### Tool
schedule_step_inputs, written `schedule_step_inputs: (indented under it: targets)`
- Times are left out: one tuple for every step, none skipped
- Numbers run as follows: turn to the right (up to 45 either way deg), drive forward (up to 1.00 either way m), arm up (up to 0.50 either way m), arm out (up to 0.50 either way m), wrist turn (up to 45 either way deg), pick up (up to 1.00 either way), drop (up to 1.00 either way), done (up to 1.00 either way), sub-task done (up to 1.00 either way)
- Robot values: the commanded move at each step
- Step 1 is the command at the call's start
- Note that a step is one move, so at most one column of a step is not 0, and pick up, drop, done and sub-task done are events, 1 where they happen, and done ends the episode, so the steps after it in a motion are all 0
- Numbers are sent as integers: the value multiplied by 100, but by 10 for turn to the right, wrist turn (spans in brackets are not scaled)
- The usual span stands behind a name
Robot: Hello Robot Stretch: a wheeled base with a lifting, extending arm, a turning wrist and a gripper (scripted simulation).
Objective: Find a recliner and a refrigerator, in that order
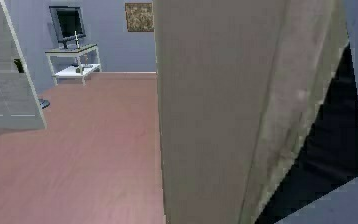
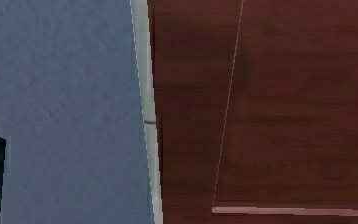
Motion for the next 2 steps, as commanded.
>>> schedule_step_inputs:
  targets:
    - [0,15,0,0,0,0,0,0,0]
    - [-450,0,0,0,0,0,0,0,0]
